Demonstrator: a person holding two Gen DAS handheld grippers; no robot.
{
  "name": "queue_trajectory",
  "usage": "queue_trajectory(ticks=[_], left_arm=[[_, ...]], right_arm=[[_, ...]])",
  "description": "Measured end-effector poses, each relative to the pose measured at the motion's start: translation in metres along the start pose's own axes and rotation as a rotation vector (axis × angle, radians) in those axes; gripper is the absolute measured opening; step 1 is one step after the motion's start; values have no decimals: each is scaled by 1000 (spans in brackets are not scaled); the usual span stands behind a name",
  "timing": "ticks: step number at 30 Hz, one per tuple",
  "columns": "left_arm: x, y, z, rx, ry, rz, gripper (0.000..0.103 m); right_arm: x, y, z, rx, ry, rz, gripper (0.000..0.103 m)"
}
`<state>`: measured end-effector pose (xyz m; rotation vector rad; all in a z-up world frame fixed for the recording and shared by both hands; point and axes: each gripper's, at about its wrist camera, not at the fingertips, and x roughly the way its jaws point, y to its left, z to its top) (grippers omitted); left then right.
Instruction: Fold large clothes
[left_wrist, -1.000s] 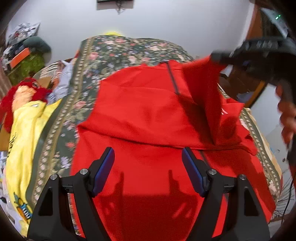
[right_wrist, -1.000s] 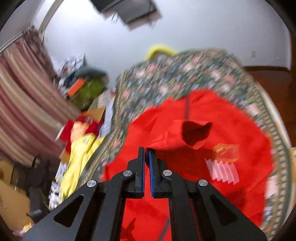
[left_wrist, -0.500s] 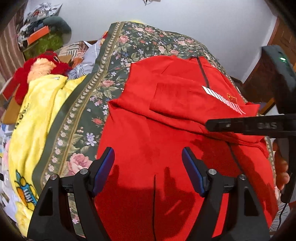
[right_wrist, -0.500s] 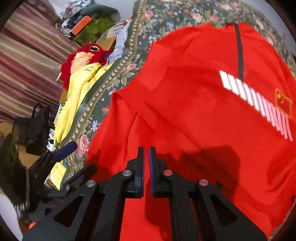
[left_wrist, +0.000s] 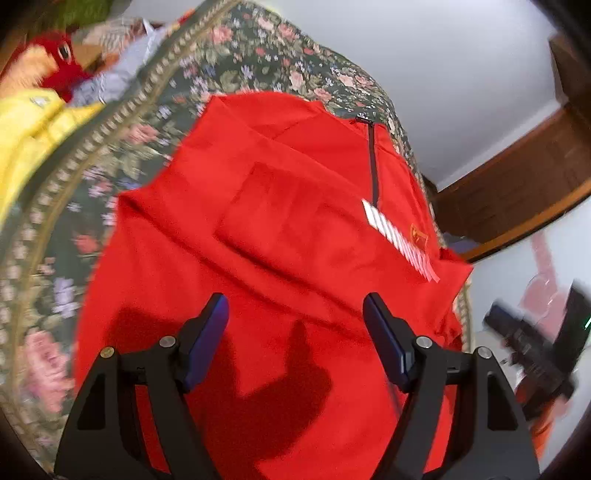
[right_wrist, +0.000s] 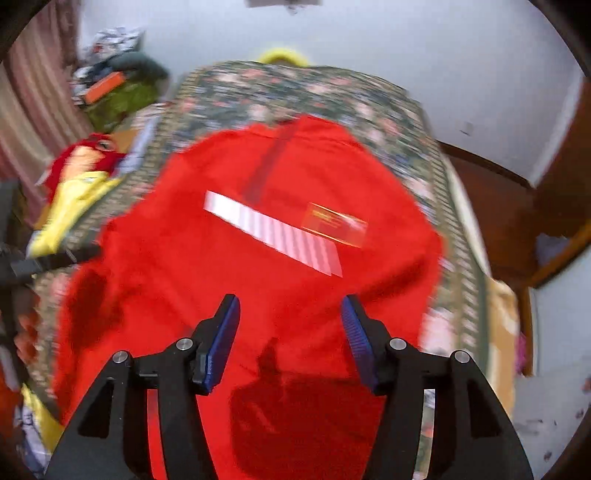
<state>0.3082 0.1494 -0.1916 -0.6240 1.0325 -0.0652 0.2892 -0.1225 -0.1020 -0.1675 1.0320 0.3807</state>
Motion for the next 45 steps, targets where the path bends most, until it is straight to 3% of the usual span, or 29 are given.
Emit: queue_trajectory(ticks=[5,11,17,20,24,28,32,35,39,42,45], left_arm=[[40,10,19,-89,64,-17,74],[66,27,27,-217,78,-138,74],[87,30,39,-252,50,-152,58],[97,27,41,-206,30,-99,41],[96,23,41,-123,-16,7,7],[81,11,47,-74,-30,45,2],[44,-35,61,44,-139,41,2],[16,-67,68,141,-216,51,2],[-24,-107,65,308,-363,141,2],[-40,-113,57,373,-427,191,2],[-43,-101,51,398,-431,226,2]], right_arm=[[12,-59,-26,157,41,-38,53],[22,-94,-41,287,52,-27,53],[36,-96,-51,314,77,-1,53],[40,-93,-57,303,94,8,53],[40,-87,-56,266,106,1,53],[27,-89,-42,236,62,-27,53],[19,-95,-31,250,32,-20,53],[26,-92,-31,265,56,3,53],[44,-85,-38,280,107,62,53],[54,-80,-40,300,141,94,53],[60,-76,-43,309,166,105,53]])
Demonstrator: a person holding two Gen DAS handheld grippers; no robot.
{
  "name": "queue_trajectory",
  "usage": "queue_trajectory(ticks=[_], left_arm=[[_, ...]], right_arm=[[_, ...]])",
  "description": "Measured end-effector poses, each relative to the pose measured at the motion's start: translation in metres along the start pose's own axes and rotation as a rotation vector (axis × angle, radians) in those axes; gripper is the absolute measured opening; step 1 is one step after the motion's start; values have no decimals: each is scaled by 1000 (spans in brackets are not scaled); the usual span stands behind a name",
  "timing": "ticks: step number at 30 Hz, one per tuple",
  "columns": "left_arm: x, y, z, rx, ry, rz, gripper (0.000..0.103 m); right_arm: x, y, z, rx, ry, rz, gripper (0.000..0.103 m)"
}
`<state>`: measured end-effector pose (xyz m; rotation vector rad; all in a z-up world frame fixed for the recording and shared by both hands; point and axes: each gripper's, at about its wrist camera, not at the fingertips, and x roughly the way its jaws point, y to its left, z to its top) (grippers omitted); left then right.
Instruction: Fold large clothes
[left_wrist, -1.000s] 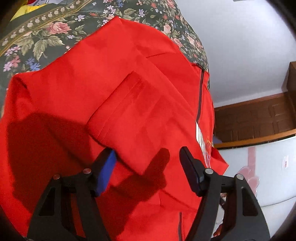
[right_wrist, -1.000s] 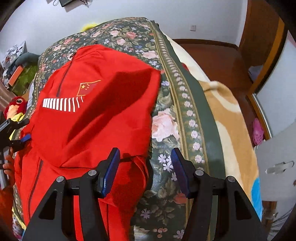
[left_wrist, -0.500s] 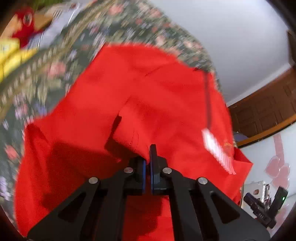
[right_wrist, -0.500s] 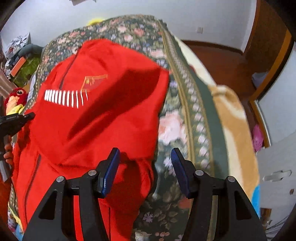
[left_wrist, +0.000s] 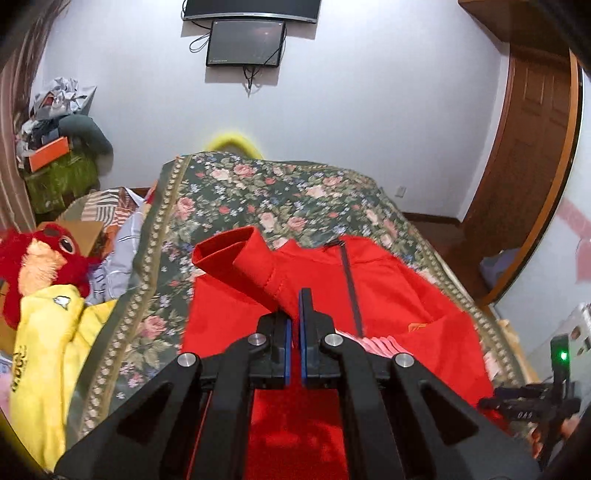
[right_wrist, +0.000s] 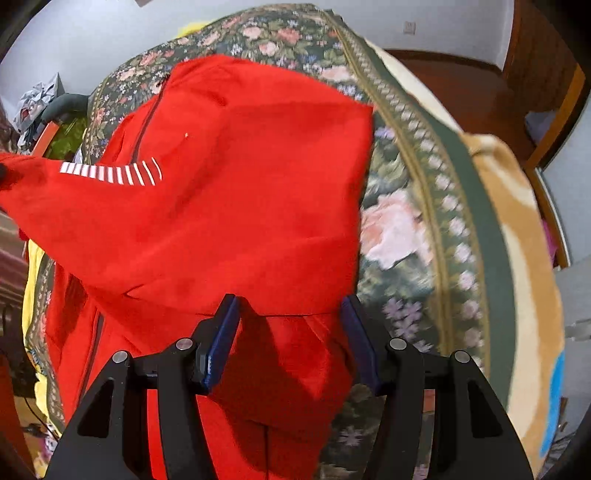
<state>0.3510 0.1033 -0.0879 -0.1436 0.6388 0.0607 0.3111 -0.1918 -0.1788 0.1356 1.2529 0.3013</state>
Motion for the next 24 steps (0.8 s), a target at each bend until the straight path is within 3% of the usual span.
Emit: queue_trajectory(ticks=[8,11,15,18,24], left_arm=[[28,66,-44,-92,126,94,2],[49,88,-66,-153,245,48,2],[71,104,-97,-194,377,42,3],[73,110,-118,-191,430,40,9],[62,114,-135,-124,479,80,34]], right_arm=[[2,12,-5,-57,17,-12,53],[4,12,-4,-51,20,-11,53],[5,12,-4,-39,18,-8,54],[4,12,-6,-42,19,-15,54],[-2,13,-8,-59,21,-37,54]])
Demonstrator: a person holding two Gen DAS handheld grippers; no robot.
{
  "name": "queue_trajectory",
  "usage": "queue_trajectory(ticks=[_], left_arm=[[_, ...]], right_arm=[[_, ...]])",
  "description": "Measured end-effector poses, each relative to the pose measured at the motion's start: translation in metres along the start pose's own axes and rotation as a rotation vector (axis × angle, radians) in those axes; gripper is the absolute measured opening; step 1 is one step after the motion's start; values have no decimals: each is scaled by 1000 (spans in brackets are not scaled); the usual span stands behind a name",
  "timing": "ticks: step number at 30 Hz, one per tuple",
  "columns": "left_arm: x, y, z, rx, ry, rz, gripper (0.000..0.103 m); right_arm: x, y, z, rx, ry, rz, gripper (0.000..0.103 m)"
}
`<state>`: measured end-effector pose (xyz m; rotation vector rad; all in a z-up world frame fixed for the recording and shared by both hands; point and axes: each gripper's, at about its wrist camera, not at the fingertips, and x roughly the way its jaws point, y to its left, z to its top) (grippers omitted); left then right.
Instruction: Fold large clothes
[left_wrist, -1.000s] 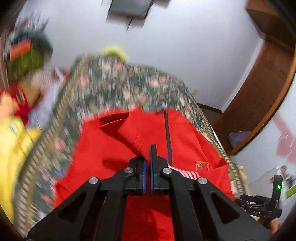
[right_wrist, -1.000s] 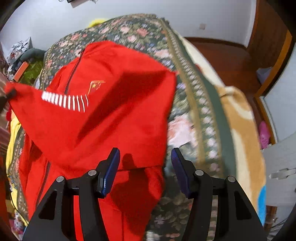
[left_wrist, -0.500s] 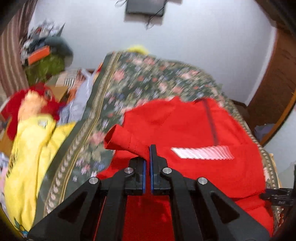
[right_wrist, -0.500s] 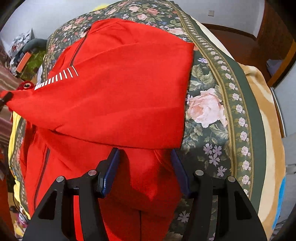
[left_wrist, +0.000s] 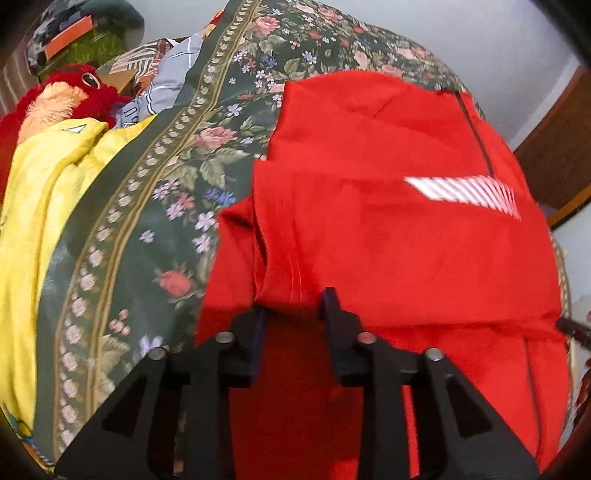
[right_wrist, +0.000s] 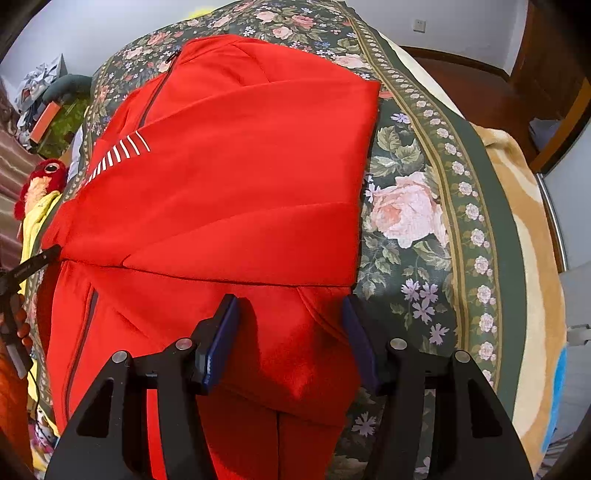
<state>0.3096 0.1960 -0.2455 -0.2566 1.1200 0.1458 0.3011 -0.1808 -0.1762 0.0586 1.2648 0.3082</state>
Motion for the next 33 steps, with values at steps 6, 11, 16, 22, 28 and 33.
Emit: queue_trajectory(ticks=[6,11,16,22,28,33], left_arm=[[-25,-6,-5,138,5,67,39],[-66,-24,7,223,-91,53,53],[-95,-52,35,279,-141,-41,57],[-104,-90,79,338,-228,-60,65],[-75,-114,121,378,-249,-74,65],[-23,-111,164,288,-212,-119,65]], right_arm=[[-19,4,7,-44,-39,-38,54],[-43,11,24,-71,-117,-48,54],[-66,24,54,-102,-206,-43,54],[-73,52,91,-161,-280,-35,54],[-49,79,127,-242,-310,-29,54],[-7,82,164,-248,-269,-3,54]])
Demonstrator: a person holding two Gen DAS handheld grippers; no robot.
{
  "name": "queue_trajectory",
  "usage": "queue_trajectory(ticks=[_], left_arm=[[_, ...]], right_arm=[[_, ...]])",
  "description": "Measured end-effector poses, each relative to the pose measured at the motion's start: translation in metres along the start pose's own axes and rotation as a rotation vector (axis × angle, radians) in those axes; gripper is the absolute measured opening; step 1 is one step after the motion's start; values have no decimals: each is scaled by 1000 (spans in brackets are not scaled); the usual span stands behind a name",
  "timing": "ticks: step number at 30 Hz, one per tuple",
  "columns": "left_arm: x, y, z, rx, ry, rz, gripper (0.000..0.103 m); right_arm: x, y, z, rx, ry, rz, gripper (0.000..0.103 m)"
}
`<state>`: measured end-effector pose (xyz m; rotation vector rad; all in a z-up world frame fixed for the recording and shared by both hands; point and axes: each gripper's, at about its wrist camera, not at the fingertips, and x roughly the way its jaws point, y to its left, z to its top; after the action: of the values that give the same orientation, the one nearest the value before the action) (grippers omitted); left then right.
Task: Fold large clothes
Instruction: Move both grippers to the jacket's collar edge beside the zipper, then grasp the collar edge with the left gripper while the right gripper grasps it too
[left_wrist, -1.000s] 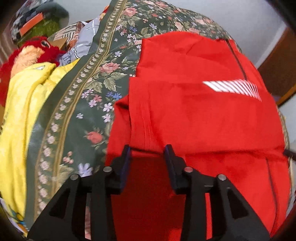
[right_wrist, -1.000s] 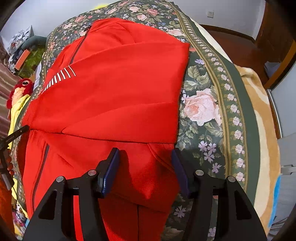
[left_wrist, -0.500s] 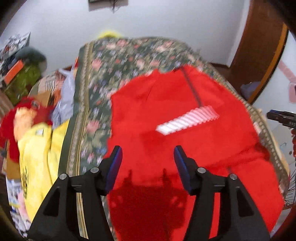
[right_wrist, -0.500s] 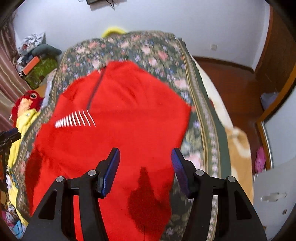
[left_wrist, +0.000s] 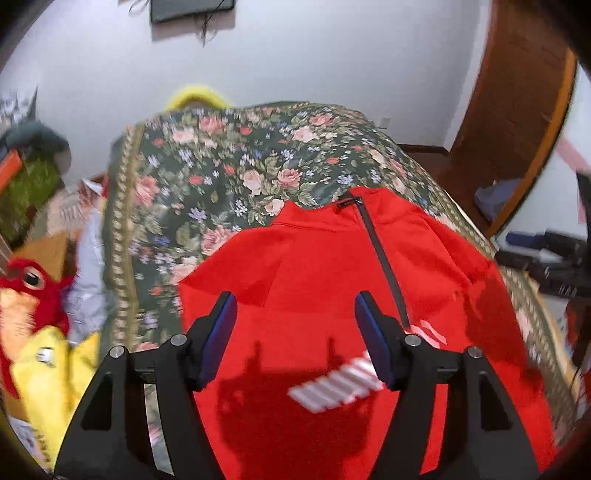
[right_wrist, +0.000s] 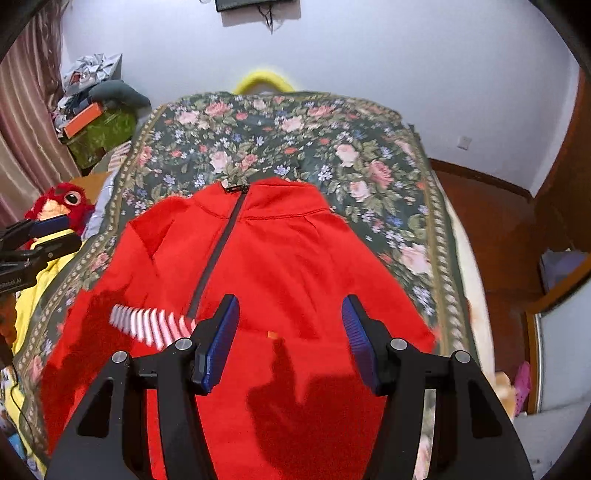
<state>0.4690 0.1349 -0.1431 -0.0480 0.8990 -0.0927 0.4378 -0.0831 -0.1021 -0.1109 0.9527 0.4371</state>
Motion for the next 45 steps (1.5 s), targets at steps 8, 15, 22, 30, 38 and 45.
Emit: queue_trajectory(ticks=[8,15,22,30,38,45], left_arm=[[86,47,35,-138,12,-35,65],[146,61,54,-225,56,-88,65],[183,64,55,-251,62,-187,65],[202,55,54,-306,117,-283,42],[148,26,61,-187,75,-96,8],[52,13,57,-145,-13,-120,7]], right_arm=[[72,-26,42,57,75,21,54],[119,-57,65,140,88,137,54],[156,-86,70,265,140,309,54],[155,-69,75,202,139,331,30],[109,-47,75,142,66,307,11],[25,-14,63,52,0,324,11]])
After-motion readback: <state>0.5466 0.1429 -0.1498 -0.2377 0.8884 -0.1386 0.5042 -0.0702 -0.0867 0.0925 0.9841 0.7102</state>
